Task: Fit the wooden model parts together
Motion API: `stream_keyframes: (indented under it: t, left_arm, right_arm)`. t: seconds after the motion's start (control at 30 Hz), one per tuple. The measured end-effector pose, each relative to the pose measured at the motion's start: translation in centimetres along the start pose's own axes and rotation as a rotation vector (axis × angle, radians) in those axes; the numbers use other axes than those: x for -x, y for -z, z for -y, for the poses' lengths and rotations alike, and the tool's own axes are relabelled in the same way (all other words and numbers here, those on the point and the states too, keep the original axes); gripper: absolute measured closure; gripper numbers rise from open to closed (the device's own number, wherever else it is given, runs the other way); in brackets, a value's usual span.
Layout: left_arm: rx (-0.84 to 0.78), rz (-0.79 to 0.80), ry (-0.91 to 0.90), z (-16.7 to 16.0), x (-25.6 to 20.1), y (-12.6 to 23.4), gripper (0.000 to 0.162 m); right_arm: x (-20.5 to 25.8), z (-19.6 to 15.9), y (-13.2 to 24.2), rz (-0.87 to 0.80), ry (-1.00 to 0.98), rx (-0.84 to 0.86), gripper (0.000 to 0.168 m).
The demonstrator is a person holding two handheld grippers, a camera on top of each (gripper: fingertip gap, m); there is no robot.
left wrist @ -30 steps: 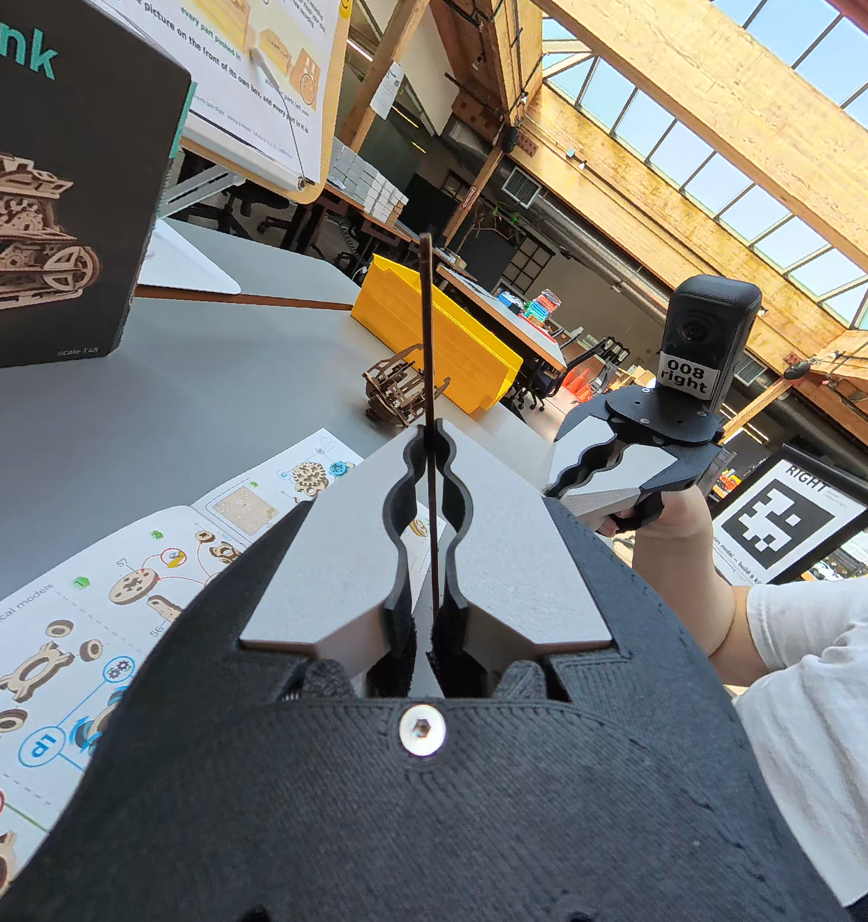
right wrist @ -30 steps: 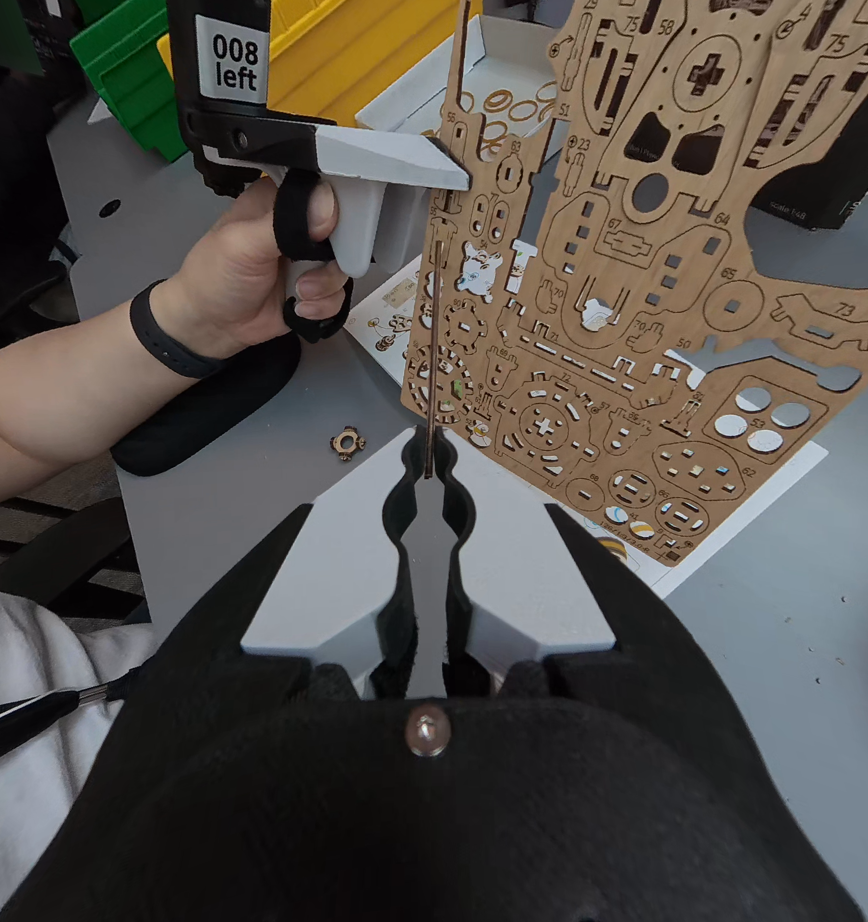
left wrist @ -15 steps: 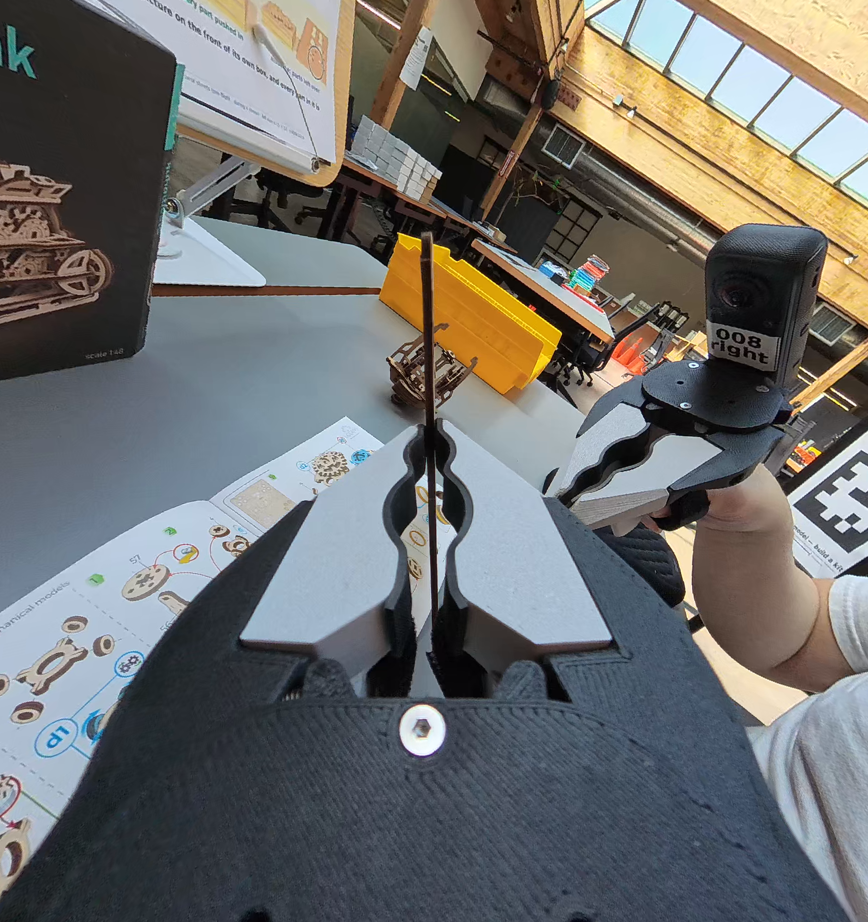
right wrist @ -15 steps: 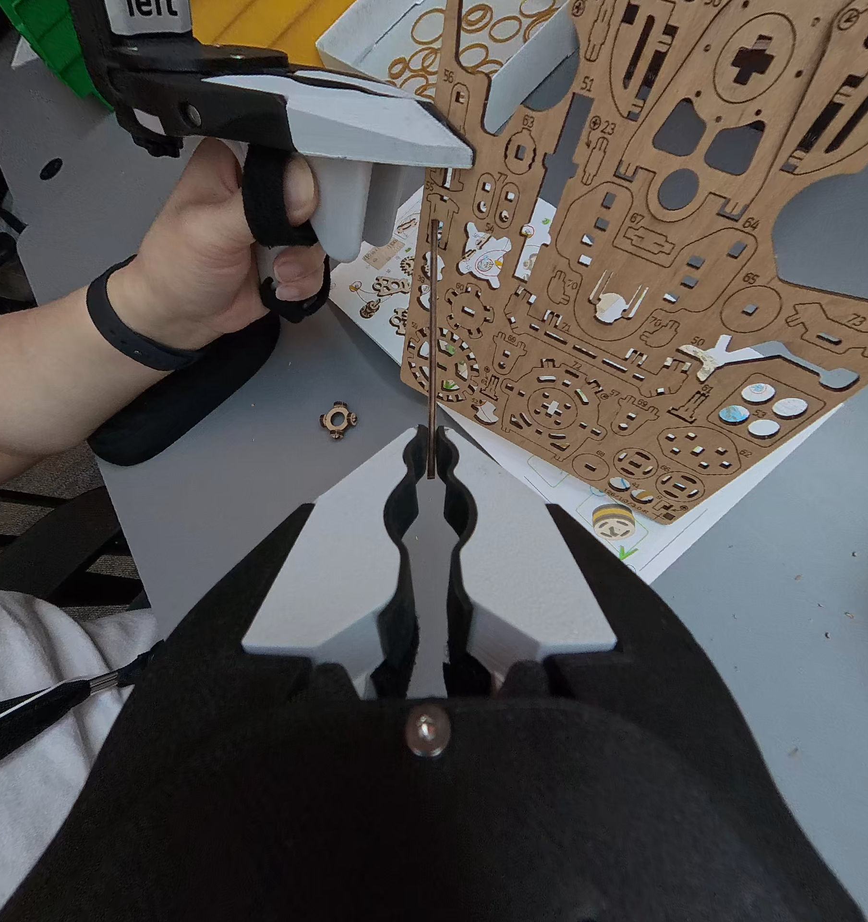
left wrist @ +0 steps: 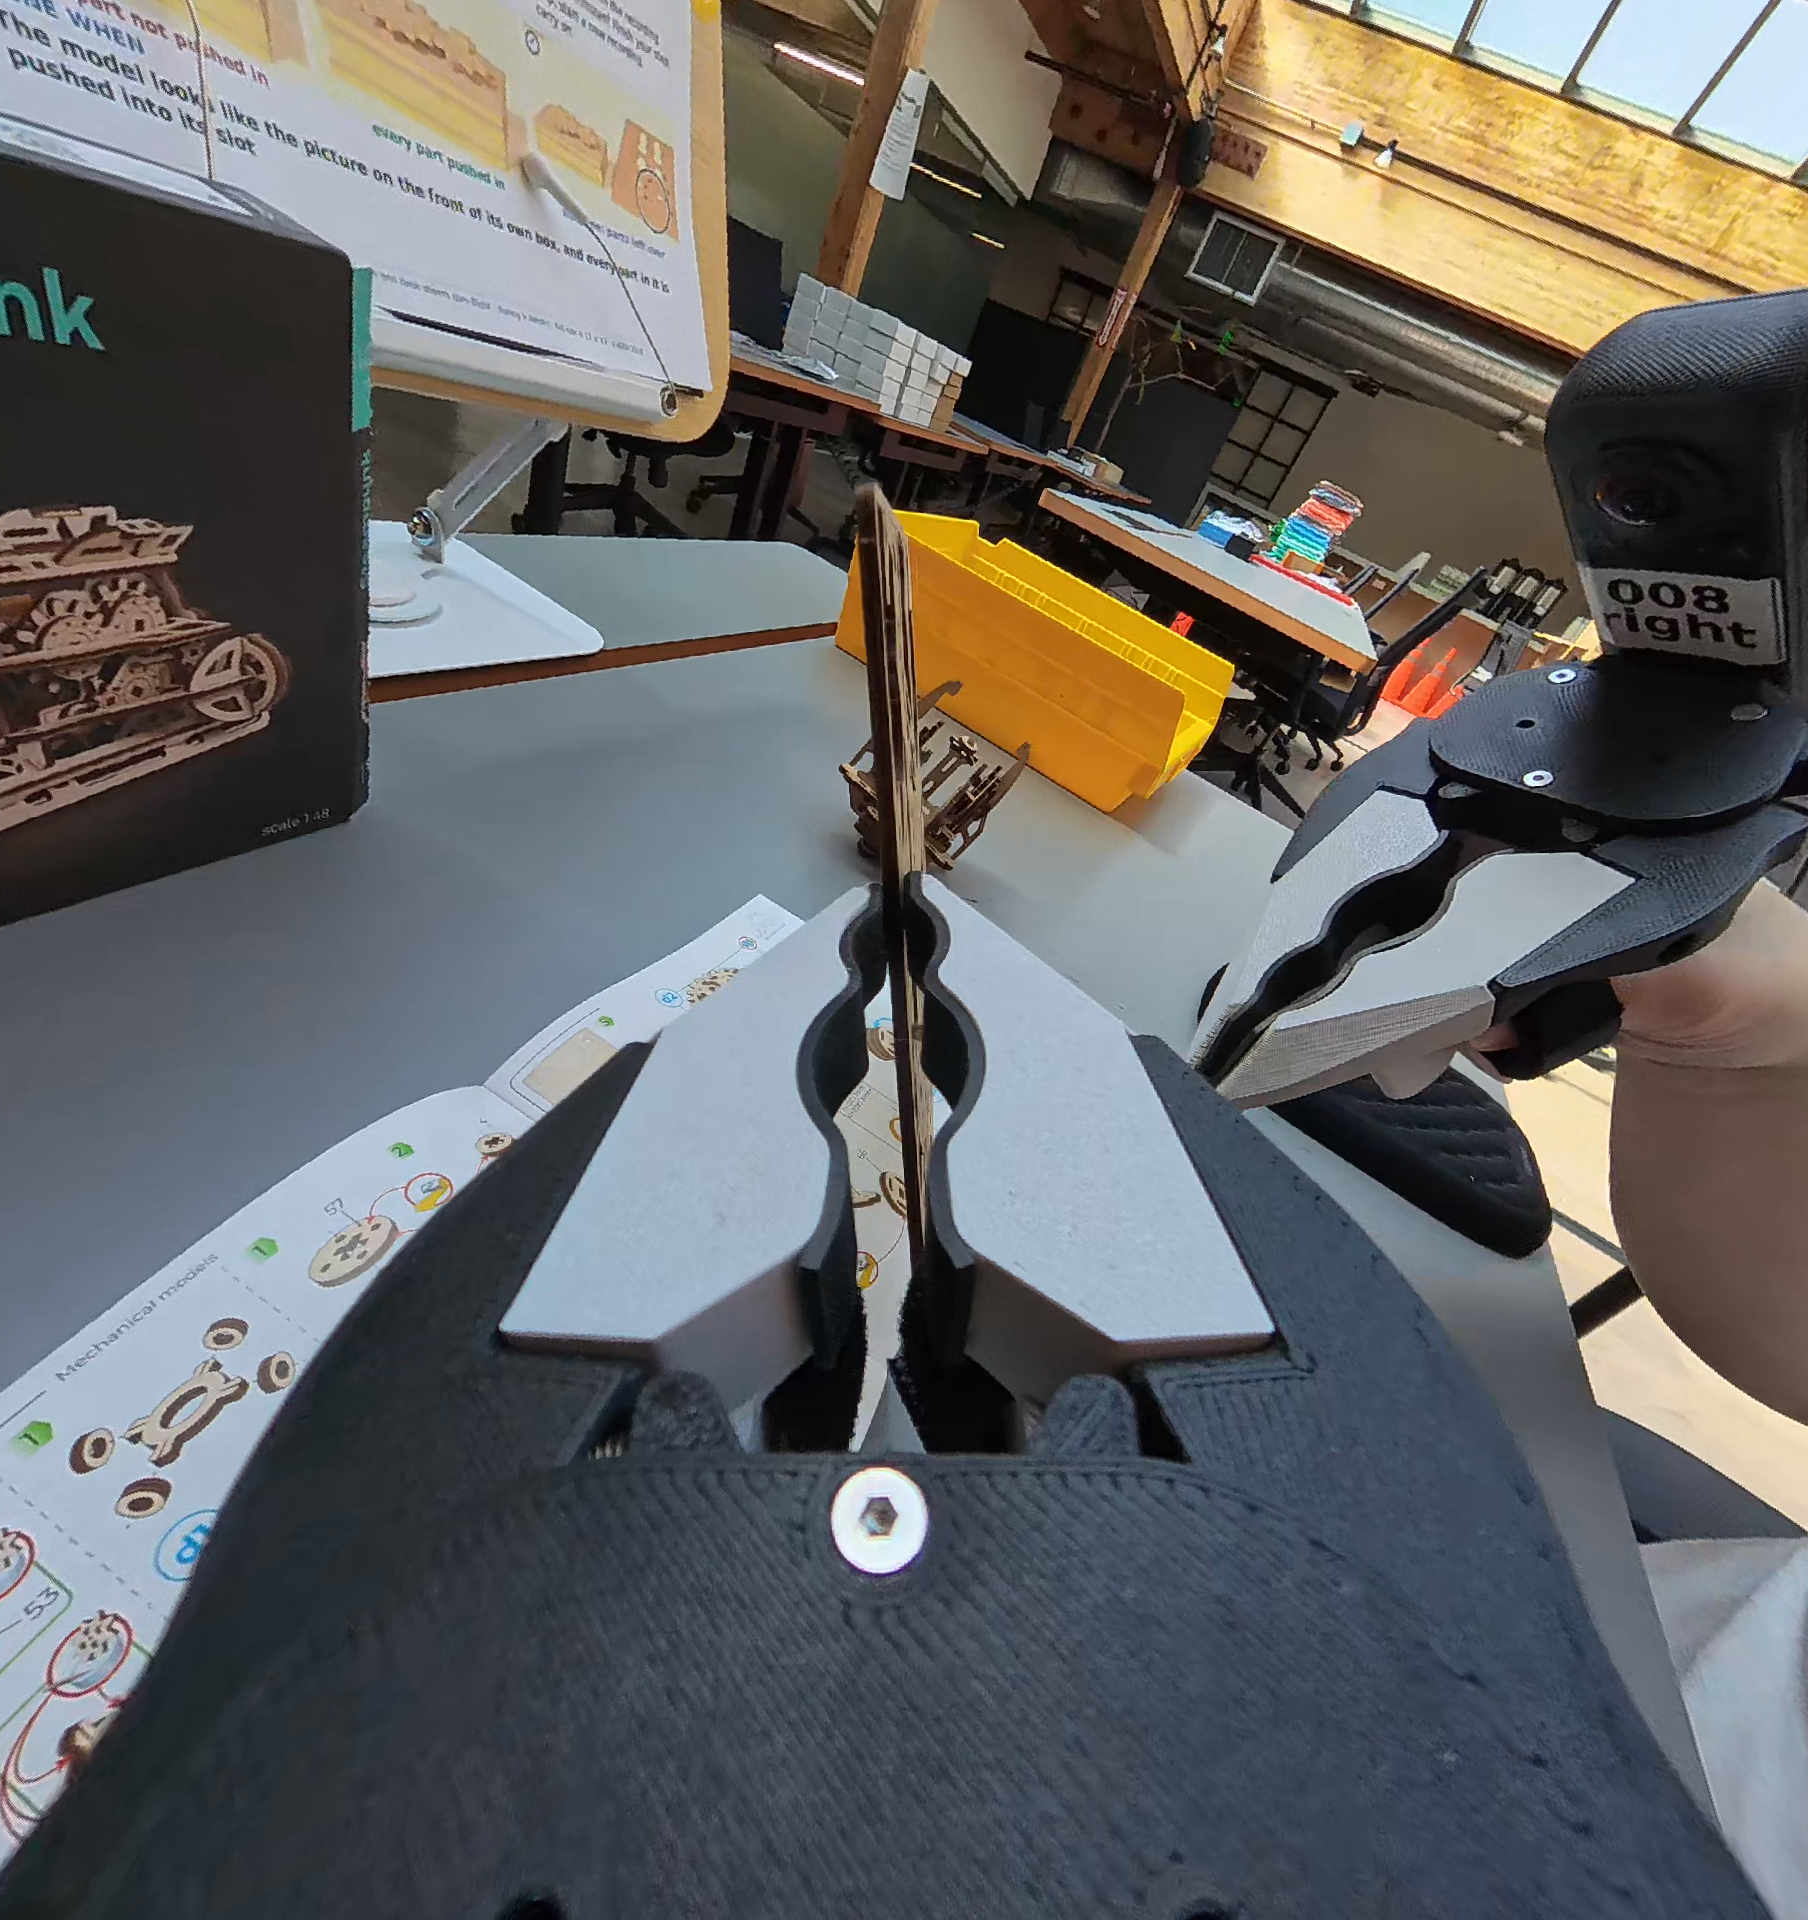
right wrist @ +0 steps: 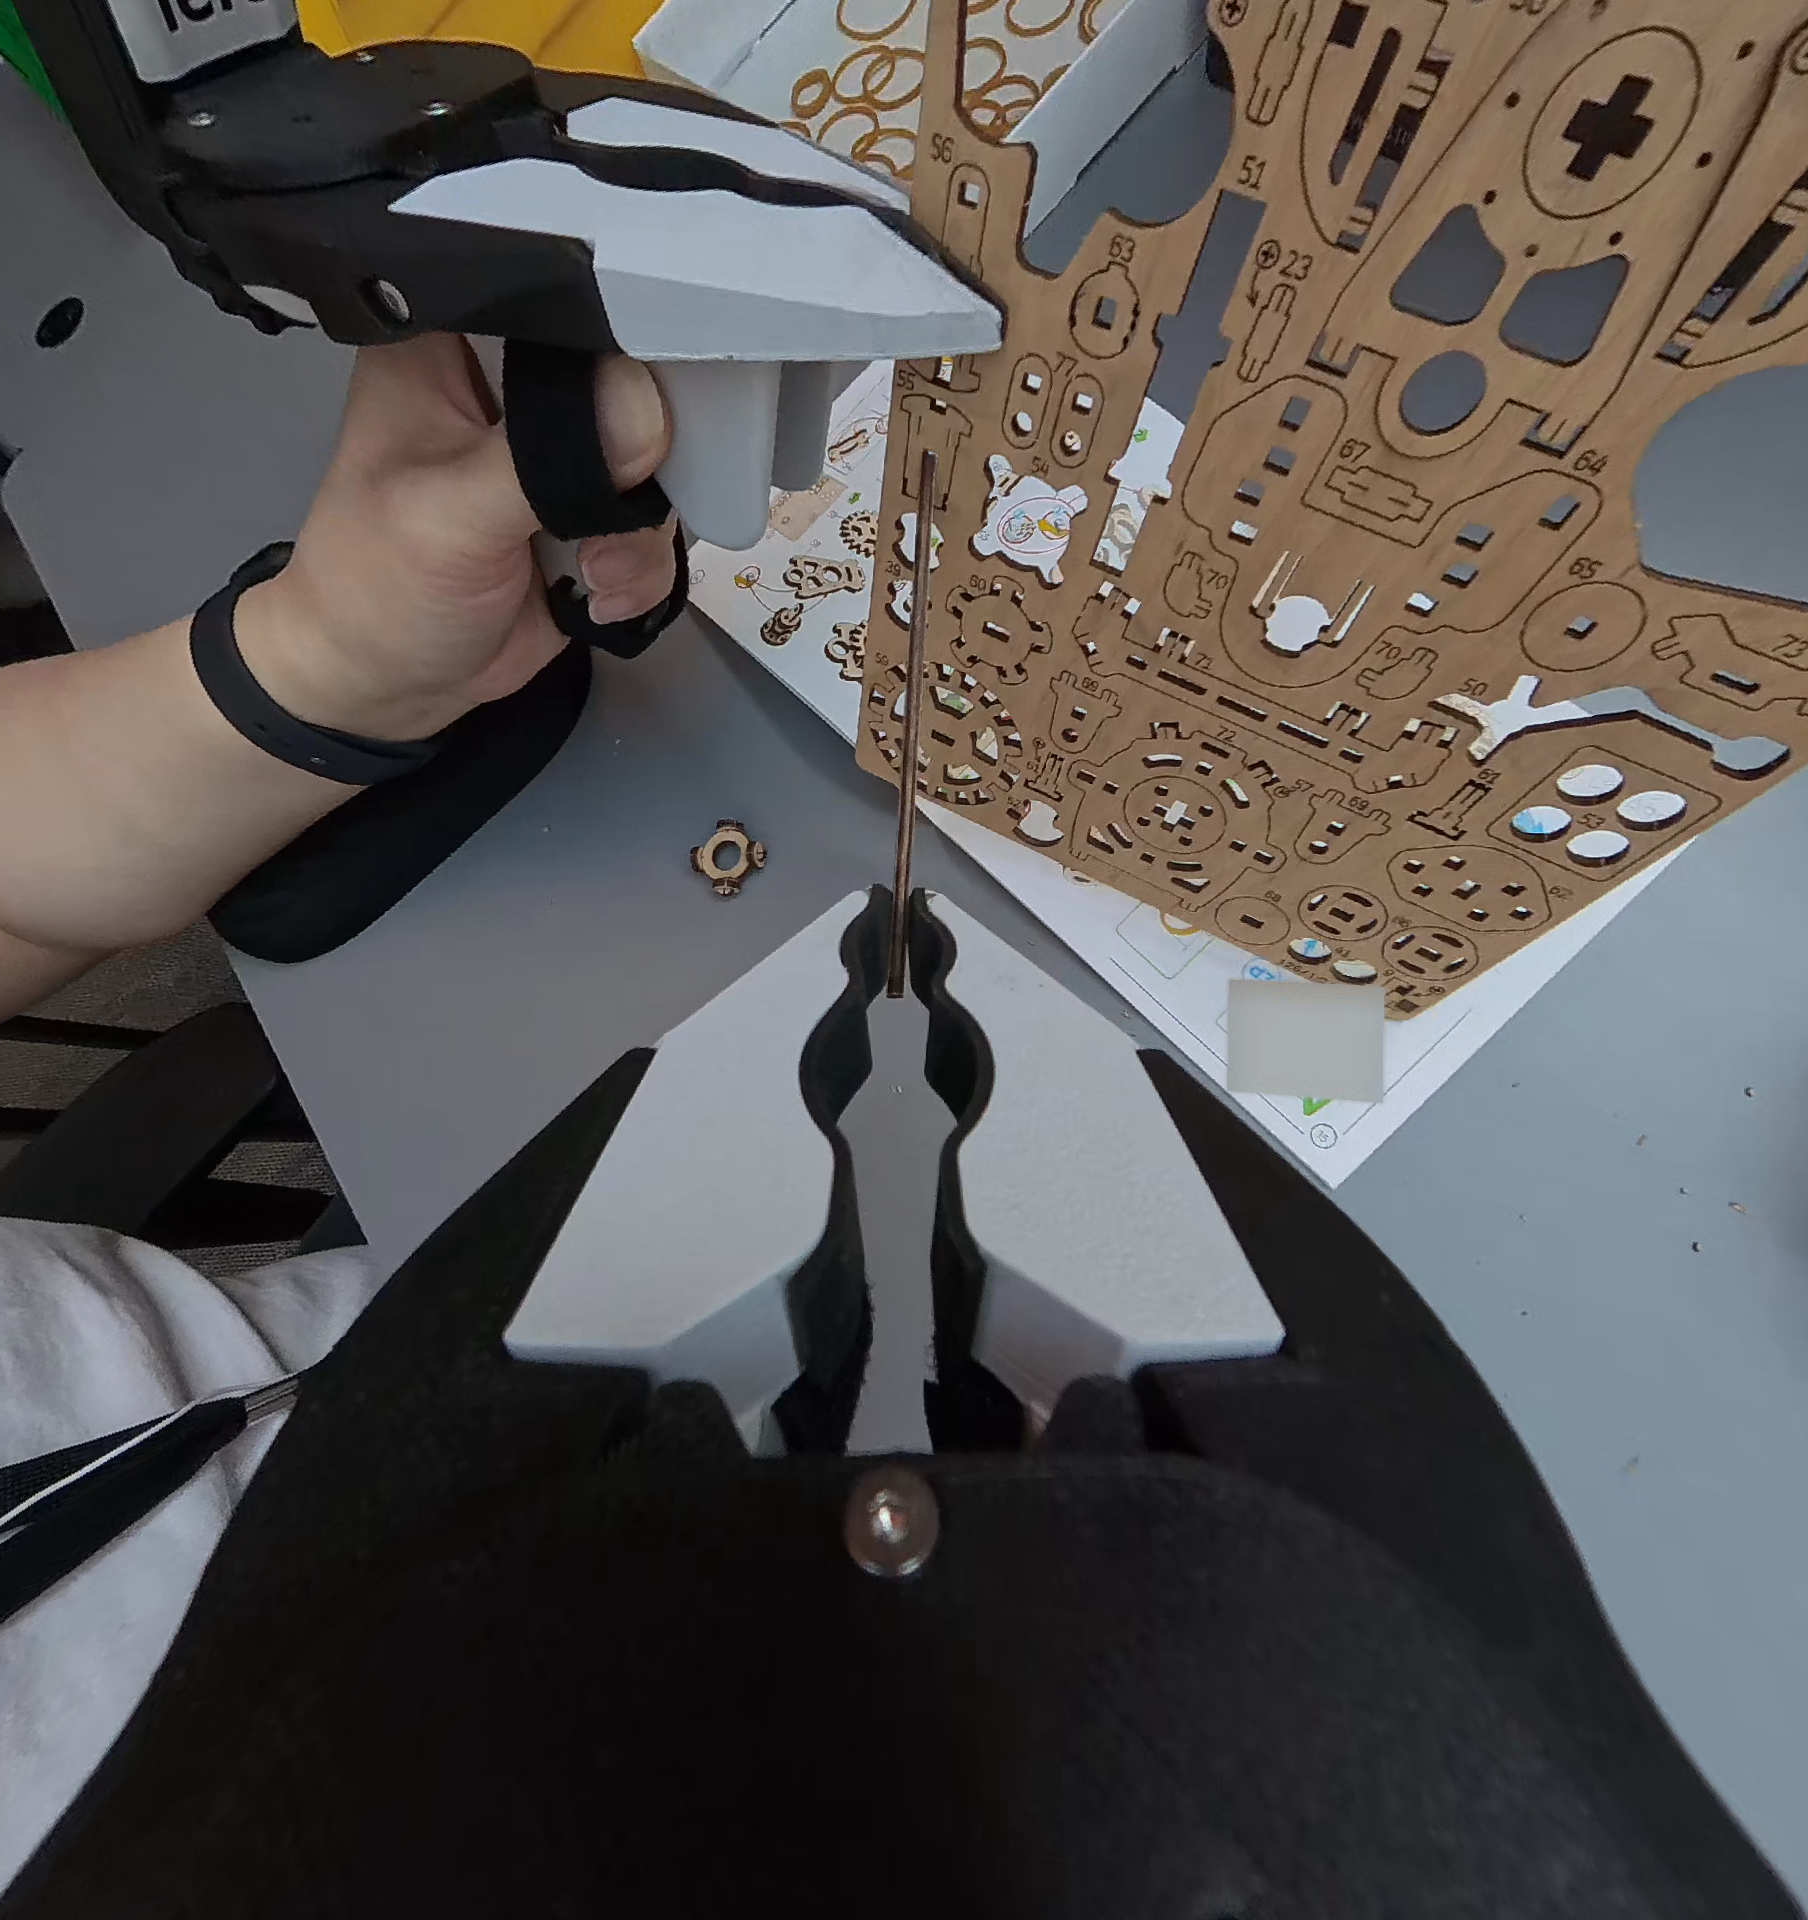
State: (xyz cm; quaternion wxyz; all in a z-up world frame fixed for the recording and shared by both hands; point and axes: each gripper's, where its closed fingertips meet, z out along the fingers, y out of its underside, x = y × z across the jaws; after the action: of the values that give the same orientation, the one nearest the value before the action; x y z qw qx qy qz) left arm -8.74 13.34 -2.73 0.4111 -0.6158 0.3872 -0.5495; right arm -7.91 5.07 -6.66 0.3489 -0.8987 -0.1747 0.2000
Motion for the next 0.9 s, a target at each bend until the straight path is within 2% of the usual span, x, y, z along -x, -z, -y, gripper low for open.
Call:
stream_keyframes:
  t: [0.1, 0.2, 0.37, 0.57, 0.8, 0.9]
  left_arm:
    - [-0.01, 0.027, -0.063, 0.3, -0.4, 0.0, 0.162]
    - [-0.013, 0.035, -0.095, 0.4, -0.8, 0.0, 0.162]
    - [-0.016, 0.033, -0.134, 0.4, -1.4, -0.1, 0.162]
    - [-0.027, 0.012, -0.15, 0.4, -1.5, -0.1, 0.162]
    - [-0.05, -0.007, -0.171, 0.5, -1.2, 0.1, 0.162]
    - [-0.063, -0.006, -0.158, 0.7, -1.0, 0.2, 0.161]
  right_arm:
    - [0.3, 0.2, 0.4, 0.015, -0.03, -0.01, 0.168]
    - [1.0, -0.3, -0.1, 0.119, -0.139, -0.03, 0.168]
    - [2.3, -0.7, -0.7, 0.466, -0.435, -0.103, 0.168]
    - [2.3, -0.9, -1.0, 0.762, -0.715, -0.156, 0.168]
    - [2.3, 0.8, -0.5, 0.958, -0.92, -0.264, 0.168]
    - [1.9, 1.3, -0.6, 0.952, -0.961, -0.339, 0.168]
